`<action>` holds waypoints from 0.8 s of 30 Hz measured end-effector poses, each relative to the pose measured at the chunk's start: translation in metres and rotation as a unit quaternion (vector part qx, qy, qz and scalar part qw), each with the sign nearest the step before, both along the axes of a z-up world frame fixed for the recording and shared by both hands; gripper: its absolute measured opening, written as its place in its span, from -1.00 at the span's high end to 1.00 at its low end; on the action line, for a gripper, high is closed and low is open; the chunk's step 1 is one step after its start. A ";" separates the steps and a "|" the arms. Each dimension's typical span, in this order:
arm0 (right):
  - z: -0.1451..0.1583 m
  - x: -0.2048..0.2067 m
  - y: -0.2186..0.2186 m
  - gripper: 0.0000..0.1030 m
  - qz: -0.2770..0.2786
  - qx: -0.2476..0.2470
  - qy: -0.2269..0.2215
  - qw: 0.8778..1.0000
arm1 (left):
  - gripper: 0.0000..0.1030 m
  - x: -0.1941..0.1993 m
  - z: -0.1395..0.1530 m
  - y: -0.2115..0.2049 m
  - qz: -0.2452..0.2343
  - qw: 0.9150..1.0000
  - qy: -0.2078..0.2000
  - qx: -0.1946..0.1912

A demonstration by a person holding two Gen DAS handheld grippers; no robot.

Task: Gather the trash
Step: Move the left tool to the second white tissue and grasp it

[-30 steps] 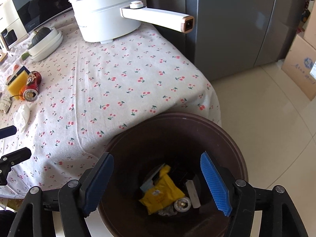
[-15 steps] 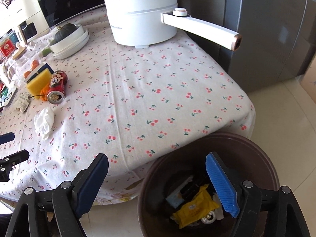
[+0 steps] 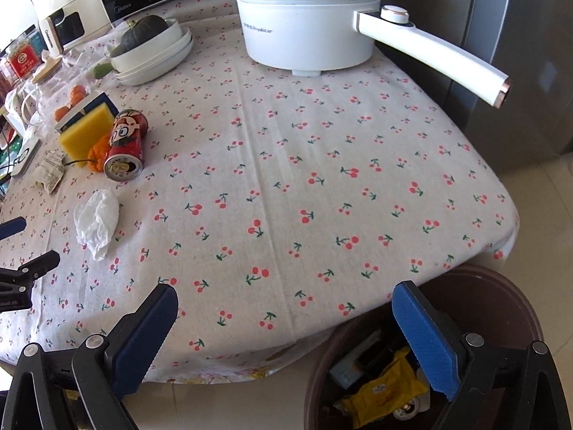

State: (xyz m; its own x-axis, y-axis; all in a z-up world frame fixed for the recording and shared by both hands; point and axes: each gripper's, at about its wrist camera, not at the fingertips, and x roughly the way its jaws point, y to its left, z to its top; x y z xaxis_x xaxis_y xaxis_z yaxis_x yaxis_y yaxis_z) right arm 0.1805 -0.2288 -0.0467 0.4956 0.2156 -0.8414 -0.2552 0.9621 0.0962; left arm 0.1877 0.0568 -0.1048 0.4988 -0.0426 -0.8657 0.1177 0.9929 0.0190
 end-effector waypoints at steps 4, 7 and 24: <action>-0.010 0.007 -0.002 -0.93 -0.004 -0.012 0.012 1.000 | -1.00 0.020 -0.012 -0.015 0.013 0.999 0.020 -0.039; -0.015 0.011 -0.007 -0.93 -0.009 -0.017 0.020 1.000 | -1.00 0.030 -0.025 -0.022 0.035 0.998 0.032 -0.042; -0.018 0.012 -0.006 -0.93 -0.013 -0.043 0.019 0.999 | 0.35 0.024 -0.011 -0.032 0.022 0.998 0.008 -0.052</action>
State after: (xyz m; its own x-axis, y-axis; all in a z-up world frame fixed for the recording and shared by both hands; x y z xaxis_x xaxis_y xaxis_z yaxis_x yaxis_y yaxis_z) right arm 0.1927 -0.2350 -0.0650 0.4667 0.1297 -0.8749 -0.2282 0.9733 0.0226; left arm 0.2122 0.0251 -0.1154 0.4875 -0.1105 -0.8661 0.0724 0.9937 -0.0860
